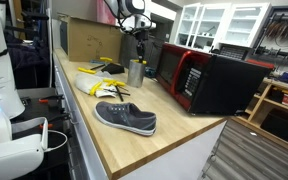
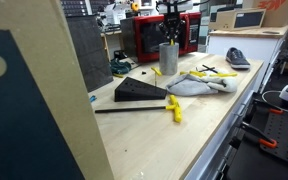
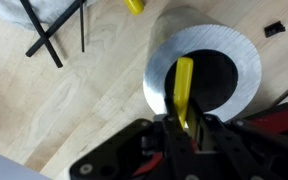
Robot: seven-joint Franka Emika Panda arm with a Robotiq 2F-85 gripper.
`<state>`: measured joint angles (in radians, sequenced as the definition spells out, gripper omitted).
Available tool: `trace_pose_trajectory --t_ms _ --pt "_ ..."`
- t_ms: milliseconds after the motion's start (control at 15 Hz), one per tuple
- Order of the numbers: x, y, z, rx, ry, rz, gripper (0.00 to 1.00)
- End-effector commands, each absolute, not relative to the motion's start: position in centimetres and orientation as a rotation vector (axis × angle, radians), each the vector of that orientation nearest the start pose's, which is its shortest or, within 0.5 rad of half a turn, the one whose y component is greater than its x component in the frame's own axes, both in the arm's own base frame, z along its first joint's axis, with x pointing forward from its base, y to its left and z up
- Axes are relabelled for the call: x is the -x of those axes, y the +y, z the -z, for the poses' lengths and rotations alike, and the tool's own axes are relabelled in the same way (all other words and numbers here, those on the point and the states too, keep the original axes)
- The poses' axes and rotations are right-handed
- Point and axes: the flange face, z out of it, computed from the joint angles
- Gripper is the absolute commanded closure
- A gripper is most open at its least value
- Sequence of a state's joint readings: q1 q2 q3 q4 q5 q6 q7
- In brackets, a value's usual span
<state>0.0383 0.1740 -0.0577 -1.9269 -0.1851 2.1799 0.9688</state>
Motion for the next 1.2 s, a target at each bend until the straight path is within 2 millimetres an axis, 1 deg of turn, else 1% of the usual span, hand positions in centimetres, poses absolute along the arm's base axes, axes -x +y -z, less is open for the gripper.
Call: trace_pose_trajectory --t_ms 0,200,333,533,667,800,1000,1133 --pt "-60.0 -2.3 -43.8 2.888 1.379 0.229 0.96" --pt "-59.8 -2.6 -46.0 2.851 1.409 0.207 0.96" --pt "-59.5 -2.7 -47.9 2.835 1.409 0.21 0.96" --pt "-59.3 -2.5 -50.4 2.803 1.417 0.204 0.96" --pt "-59.3 -2.1 -52.1 2.78 1.415 0.154 0.96" --pt "-59.2 -1.6 -53.7 2.764 1.392 0.068 0.96" --pt "-59.2 -1.0 -55.8 2.734 1.324 -0.077 0.96" --pt "-59.2 -0.6 -56.8 2.706 1.301 -0.132 0.96"
